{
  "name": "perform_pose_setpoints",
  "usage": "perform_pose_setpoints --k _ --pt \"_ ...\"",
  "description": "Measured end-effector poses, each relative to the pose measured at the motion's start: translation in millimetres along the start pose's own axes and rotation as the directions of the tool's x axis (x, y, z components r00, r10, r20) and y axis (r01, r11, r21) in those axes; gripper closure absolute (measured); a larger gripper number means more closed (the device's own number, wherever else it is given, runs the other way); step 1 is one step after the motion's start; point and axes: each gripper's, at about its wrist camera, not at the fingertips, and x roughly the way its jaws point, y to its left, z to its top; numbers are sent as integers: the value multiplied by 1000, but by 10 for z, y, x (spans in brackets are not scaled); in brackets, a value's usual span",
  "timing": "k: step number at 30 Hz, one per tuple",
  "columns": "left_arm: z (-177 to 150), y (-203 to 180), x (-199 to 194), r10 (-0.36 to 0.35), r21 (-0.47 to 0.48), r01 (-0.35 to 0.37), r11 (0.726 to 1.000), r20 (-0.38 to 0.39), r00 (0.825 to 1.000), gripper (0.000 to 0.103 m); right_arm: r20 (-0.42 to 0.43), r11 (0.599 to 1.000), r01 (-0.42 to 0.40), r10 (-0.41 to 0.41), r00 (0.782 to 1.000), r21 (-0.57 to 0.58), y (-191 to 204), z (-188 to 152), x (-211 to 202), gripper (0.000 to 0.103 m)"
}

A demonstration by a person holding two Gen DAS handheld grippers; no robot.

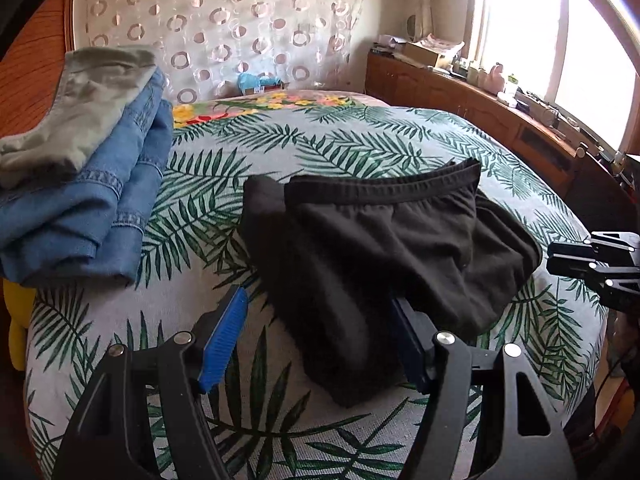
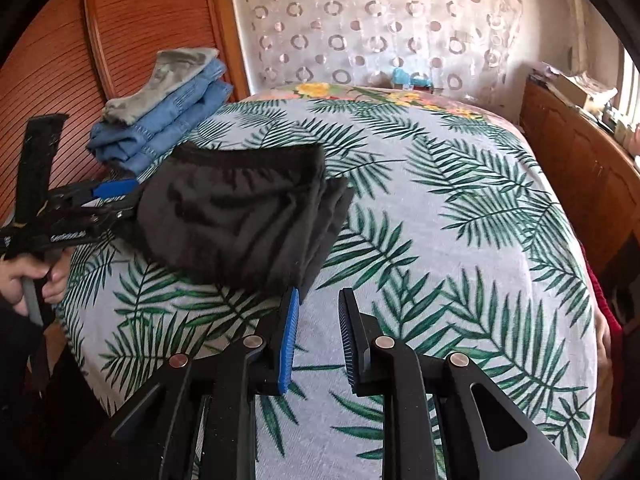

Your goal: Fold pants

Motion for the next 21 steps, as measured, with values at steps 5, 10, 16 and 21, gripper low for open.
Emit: perform_pose_setpoints --k 5,10,16,21 --pt "-9 3 43 -6 4 7 1000 -18 1000 33 -23 999 -9 8 1000 -33 85 29 139 82" --pt "-21 21 57 -18 -17 17 1000 -30 999 33 -30 998 6 -8 1000 -60 93 99 251 82" --pt "-29 -2 58 -8 -13 8 1000 -34 999 33 -29 998 -24 23 999 -59 99 137 241 99" --pt "-28 -8 63 -9 -11 8 1000 -35 999 33 4 999 30 -30 1000 -38 24 105 131 101"
